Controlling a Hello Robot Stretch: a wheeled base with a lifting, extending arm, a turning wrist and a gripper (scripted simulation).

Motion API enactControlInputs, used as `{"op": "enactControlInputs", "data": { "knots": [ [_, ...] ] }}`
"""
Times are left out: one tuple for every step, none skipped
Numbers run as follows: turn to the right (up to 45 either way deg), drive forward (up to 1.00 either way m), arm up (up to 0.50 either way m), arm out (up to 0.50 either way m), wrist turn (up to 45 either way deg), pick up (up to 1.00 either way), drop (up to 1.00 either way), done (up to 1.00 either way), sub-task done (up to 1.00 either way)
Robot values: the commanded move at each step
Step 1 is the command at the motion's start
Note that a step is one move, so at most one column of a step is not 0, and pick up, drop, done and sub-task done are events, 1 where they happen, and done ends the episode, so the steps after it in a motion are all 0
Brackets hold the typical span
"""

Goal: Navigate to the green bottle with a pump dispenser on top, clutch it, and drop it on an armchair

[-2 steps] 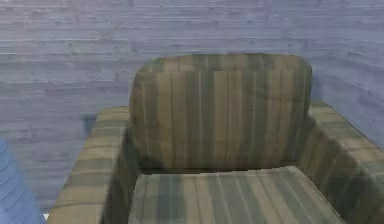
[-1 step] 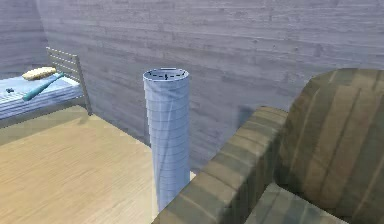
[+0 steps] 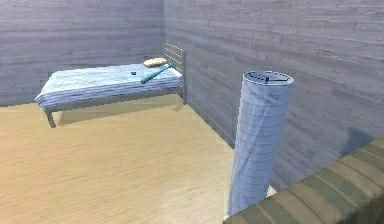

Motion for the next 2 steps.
{"op": "enactControlInputs", "data": {
  "knots": [
    [0.0,0.0,0.0,0.38,0.0,0.0,0.0,0.0,0.0],
    [0.0,0.0,0.0,0.0,45.0,0.0,0.0,0.0,0.0]
  ]
}}
